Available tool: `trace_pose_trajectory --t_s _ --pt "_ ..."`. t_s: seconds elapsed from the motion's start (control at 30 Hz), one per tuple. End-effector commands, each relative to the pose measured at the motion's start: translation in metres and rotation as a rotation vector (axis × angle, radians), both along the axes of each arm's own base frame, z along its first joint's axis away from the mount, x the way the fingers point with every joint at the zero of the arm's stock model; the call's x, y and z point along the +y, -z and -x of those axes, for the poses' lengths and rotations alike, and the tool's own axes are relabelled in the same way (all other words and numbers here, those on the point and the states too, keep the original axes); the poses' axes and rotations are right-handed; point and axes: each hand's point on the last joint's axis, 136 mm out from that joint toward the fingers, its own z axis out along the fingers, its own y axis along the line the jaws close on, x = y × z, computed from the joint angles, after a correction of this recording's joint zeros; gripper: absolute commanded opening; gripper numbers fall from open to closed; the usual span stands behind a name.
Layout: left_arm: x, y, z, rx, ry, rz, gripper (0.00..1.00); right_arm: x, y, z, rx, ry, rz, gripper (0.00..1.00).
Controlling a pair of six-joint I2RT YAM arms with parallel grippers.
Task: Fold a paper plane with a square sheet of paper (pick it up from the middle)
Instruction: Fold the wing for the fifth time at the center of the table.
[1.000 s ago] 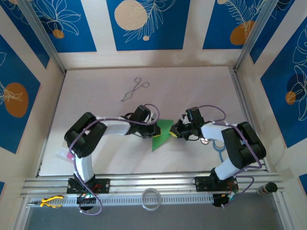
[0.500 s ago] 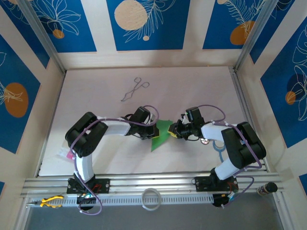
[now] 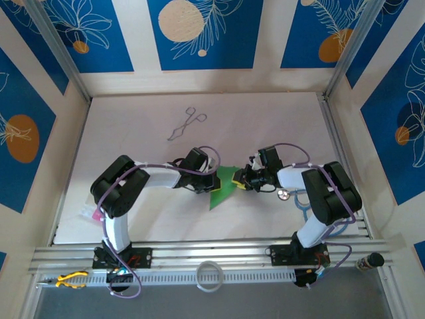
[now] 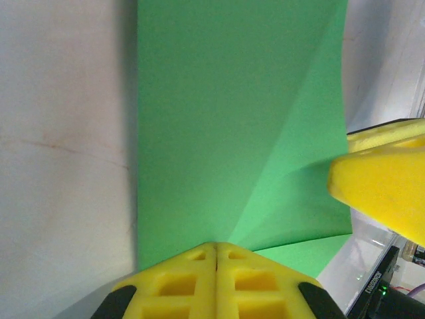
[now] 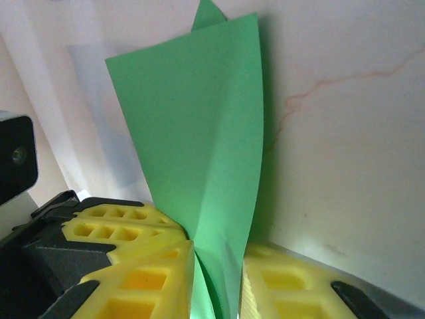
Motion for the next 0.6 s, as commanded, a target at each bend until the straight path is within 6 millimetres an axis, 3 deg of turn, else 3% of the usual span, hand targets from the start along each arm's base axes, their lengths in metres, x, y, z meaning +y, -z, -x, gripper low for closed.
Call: trace_pose_trajectory --t_s 0.0,0.23,0.4,0.57 --pt "0.004 0.008 0.008 -0.002 0.021 -0.027 0.07 0.002 -0.001 -0.005 -0.002 -0.02 -0.02 0.21" --pt "-0.002 -0.012 0.003 -0.063 0.035 0.027 0.12 0.0 -0.002 -0.004 0.008 -0.002 -0.037 0.09" --pt "0.001 -0.036 0.0 -0.19 0.071 0.023 0.34 -0.001 -0.009 -0.004 0.024 0.03 -0.049 0.05" --pt "0.009 -0.045 0.012 -0.362 0.19 -0.161 0.41 -0.007 -0.018 -0.005 0.055 0.114 -0.035 0.05"
